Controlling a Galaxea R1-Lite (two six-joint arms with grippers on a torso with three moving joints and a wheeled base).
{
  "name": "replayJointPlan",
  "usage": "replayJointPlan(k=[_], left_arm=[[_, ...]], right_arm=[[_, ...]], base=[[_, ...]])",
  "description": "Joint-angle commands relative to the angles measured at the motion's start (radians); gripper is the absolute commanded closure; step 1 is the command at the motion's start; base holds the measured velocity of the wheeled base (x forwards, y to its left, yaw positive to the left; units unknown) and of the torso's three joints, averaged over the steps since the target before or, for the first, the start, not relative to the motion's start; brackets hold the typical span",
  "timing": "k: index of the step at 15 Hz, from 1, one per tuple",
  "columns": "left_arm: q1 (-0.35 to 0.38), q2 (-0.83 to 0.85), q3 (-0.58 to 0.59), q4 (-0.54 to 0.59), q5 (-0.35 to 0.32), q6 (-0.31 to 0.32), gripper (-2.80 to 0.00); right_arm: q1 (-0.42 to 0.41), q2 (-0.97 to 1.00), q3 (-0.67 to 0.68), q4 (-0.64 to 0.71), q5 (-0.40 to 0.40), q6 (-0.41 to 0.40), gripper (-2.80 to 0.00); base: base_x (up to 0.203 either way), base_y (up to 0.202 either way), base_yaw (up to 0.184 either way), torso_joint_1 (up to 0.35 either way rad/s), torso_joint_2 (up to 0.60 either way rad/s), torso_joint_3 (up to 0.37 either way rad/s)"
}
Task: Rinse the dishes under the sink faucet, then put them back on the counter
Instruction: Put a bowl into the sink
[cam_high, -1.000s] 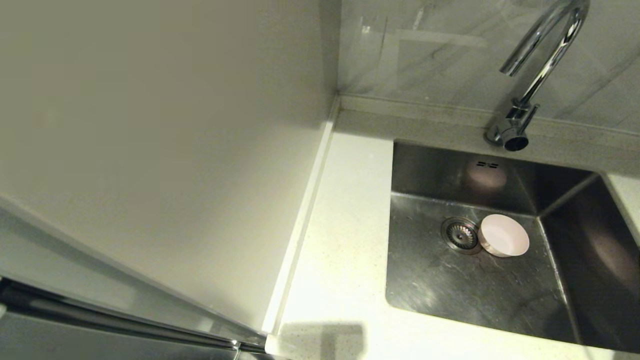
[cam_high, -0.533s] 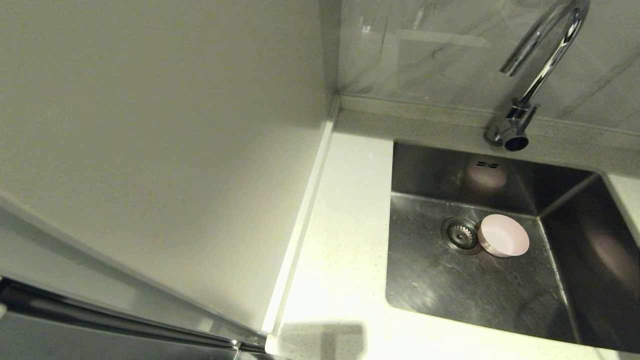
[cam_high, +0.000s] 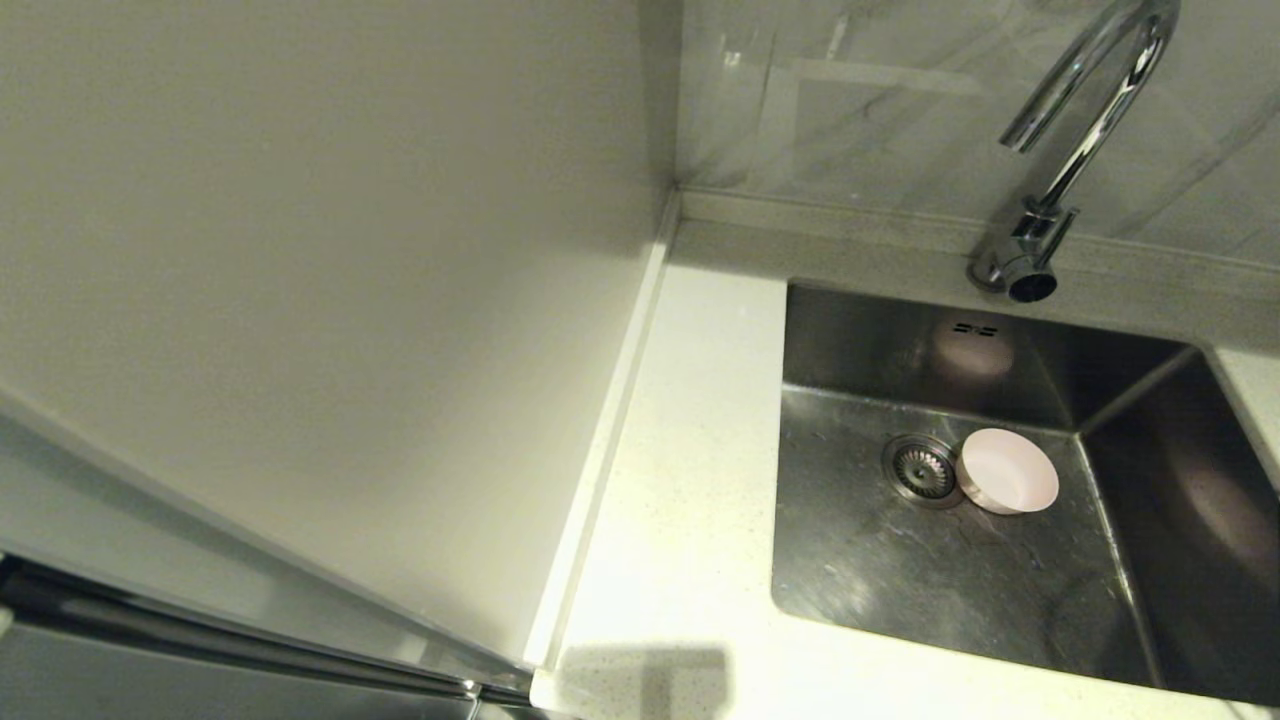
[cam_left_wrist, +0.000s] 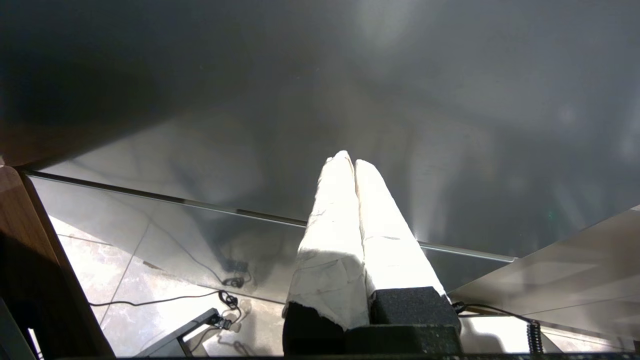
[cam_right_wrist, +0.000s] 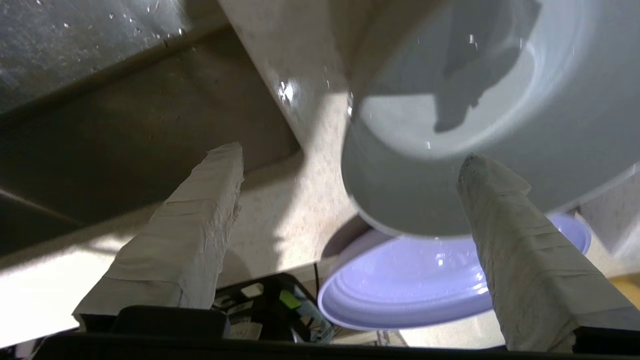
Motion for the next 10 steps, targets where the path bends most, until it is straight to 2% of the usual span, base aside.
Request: replayJointPlan(k=[1, 2, 10], left_arm=[[0.0, 0.0, 0.003, 0.0, 0.0, 0.0, 0.0], [0.0, 0.0, 0.003, -0.001, 0.0, 0.0, 0.0], [0.0, 0.0, 0.003, 0.0, 0.0, 0.0, 0.0]], right_arm=[[0.007, 0.024, -0.003, -0.014, -0.001, -0.003, -2.8], [0.007, 0.024, -0.005, -0.026, -0.001, -0.003, 0.0], [0.006, 0.006, -0.021, -0.037, -0.001, -0.003, 0.0]], base=[[0.0, 0.0, 0.0, 0.0, 0.0, 0.0], [0.0, 0.0, 0.0, 0.0, 0.0, 0.0], [0.0, 0.0, 0.0, 0.0, 0.0, 0.0]])
